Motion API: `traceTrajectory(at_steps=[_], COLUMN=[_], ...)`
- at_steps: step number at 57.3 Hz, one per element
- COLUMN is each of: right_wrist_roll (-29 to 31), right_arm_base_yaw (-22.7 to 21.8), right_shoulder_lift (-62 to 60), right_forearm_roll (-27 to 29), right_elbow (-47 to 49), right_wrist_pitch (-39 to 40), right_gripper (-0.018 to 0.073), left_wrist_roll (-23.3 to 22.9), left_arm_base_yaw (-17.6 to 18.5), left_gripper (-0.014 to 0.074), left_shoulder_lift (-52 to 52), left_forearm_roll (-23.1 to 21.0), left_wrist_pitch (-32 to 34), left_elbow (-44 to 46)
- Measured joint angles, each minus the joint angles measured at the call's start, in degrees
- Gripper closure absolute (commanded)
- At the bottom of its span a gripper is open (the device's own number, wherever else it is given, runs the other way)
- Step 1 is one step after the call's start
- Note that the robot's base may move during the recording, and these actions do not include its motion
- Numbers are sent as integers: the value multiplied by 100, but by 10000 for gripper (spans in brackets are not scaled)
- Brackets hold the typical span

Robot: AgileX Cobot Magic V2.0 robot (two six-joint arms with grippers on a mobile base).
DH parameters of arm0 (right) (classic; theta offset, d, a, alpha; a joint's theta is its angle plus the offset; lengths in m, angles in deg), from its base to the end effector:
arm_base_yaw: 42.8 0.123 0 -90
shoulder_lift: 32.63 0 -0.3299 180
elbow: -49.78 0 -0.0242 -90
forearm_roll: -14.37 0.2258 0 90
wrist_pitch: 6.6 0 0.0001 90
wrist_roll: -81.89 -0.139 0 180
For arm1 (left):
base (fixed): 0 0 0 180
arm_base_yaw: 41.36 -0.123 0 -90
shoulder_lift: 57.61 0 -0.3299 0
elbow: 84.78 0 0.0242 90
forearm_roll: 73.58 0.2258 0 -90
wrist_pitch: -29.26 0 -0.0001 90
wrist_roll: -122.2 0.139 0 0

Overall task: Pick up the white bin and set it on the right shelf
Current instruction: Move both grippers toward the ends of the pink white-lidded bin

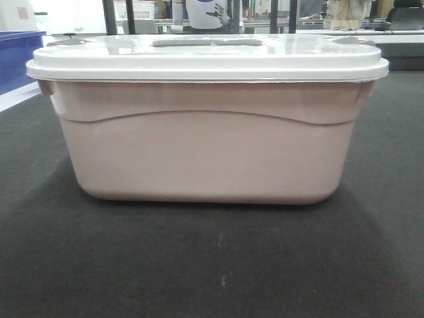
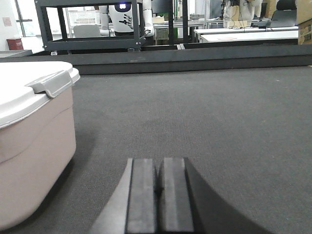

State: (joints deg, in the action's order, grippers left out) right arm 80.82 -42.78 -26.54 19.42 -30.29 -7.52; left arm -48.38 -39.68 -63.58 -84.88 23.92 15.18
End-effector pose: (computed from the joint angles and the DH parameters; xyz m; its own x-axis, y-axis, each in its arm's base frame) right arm 0.0345 0.0002 0.2043 0.0505 0.1066 -0.9930 -0.0072 0.9943 0.1064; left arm 0.0343 -0.0036 0.1940 -0.0233 -0.0313 -0.9992 0.0468 0.9984 -0.0324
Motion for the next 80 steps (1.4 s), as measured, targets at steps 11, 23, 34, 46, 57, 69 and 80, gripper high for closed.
traceTrajectory(at_steps=[11, 23, 34, 46, 57, 69, 80], right_wrist_roll=[0, 0, 0, 0, 0, 0, 0], right_arm_base_yaw=[0, 0, 0, 0, 0, 0, 0], right_shoulder_lift=[0, 0, 0, 0, 0, 0, 0], right_forearm_roll=[0, 0, 0, 0, 0, 0, 0], right_elbow=[0, 0, 0, 0, 0, 0, 513], right_wrist_pitch=[0, 0, 0, 0, 0, 392, 1055], right_gripper=[482, 482, 482, 482, 482, 482, 482], left_wrist_roll=[0, 0, 0, 0, 0, 0, 0], left_arm_base_yaw=[0, 0, 0, 0, 0, 0, 0], left_gripper=[713, 713, 713, 713, 713, 713, 712], left_shoulder_lift=[0, 0, 0, 0, 0, 0, 0], left_forearm_roll=[0, 0, 0, 0, -100, -439, -490], left_wrist_pitch=[0, 0, 0, 0, 0, 401, 730], left_elbow=[0, 0, 0, 0, 0, 0, 429])
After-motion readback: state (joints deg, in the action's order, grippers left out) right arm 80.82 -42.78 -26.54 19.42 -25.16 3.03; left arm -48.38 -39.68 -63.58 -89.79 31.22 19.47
